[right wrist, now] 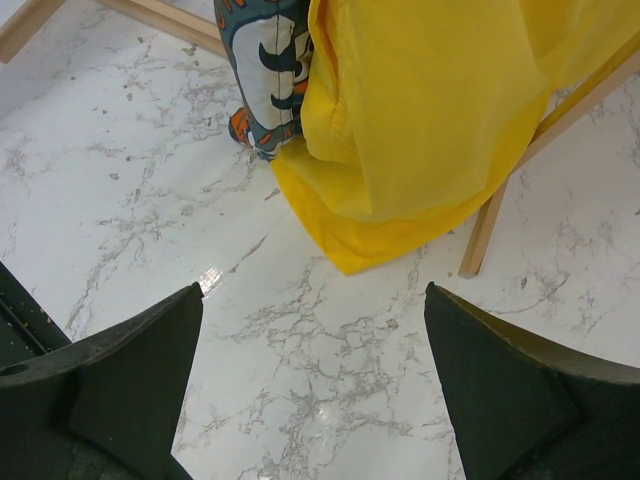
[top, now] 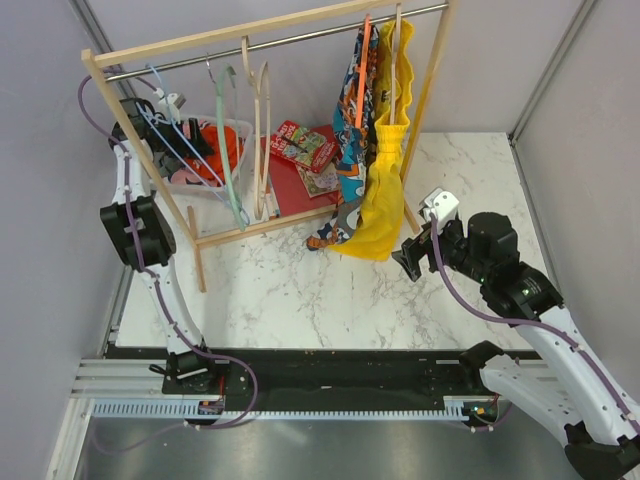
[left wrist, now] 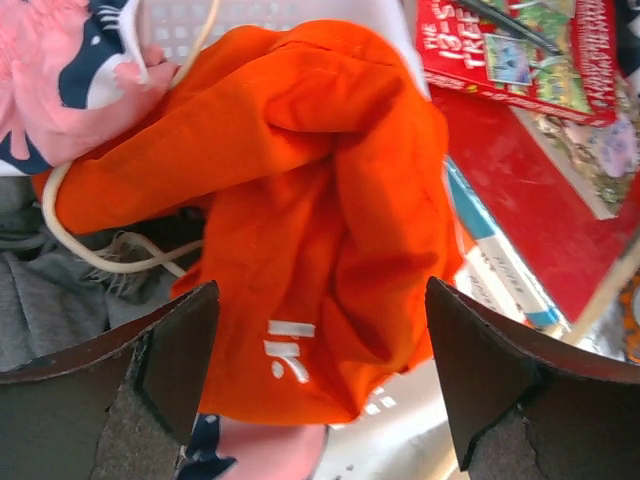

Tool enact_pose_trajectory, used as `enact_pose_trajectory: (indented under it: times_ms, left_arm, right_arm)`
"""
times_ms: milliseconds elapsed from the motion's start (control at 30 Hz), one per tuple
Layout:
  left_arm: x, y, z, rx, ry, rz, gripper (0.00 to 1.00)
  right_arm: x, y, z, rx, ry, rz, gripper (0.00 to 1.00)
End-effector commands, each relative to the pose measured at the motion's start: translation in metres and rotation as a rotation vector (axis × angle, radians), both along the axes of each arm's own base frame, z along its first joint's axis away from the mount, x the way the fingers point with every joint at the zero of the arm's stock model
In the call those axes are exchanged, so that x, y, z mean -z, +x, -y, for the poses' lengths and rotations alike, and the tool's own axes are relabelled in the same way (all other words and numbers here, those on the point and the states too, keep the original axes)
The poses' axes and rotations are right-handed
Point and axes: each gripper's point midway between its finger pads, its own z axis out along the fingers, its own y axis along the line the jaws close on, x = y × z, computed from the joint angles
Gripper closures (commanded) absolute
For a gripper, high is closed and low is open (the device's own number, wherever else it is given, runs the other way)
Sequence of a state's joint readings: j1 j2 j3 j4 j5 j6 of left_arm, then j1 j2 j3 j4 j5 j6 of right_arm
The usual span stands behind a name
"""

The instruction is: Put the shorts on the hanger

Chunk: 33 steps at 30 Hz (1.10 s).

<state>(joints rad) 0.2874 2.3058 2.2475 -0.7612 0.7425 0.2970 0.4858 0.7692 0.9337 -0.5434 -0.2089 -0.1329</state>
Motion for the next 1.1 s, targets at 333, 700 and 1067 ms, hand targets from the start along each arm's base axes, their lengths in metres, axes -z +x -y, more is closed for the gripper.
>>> enact_pose_trajectory:
  times_ms: [333, 700, 1067]
  left_arm:
    - [0.074, 0.028, 0.000, -0.006, 0.176, -0.029, 0.14]
    - [-0.056, 0.027, -0.003, -0.047, 0.074, 0.207, 0.98]
    - [-0.215, -0.010, -0.063, -0.392, 0.145, 0.544, 0.98]
  right_arm:
    - [0.014, -0.002, 0.005, 0.005, -0.022, 0.001, 0.02]
    - [0.010, -0.005, 0.004, -0.001, -0.004, 0.004, 0.02]
    - [-0.008, -0.008, 0.002, -0.009, 0.031, 0.040, 0.02]
